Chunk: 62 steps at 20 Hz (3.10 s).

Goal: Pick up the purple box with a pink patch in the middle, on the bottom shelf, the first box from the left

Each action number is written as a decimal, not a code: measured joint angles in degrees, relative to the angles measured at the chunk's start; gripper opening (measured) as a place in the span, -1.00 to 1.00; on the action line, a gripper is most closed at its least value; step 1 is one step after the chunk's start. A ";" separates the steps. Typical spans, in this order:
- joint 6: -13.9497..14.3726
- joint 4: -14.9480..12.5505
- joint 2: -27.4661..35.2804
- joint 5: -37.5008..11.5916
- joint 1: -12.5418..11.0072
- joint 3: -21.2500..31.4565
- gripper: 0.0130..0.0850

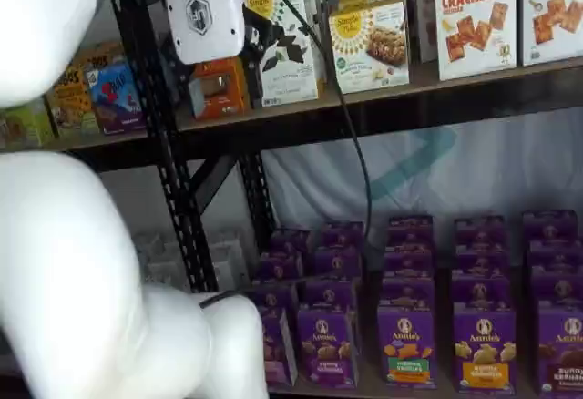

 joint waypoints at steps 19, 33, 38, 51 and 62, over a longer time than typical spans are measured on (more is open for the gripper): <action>1.93 2.32 -2.63 -8.23 1.51 9.68 1.00; 7.15 -1.39 -2.25 -23.67 7.78 25.17 1.00; 7.33 -0.97 -2.06 -34.18 8.08 32.41 1.00; 12.23 -3.74 9.97 -54.77 11.98 41.61 1.00; 16.57 -6.58 24.43 -67.87 14.14 42.46 1.00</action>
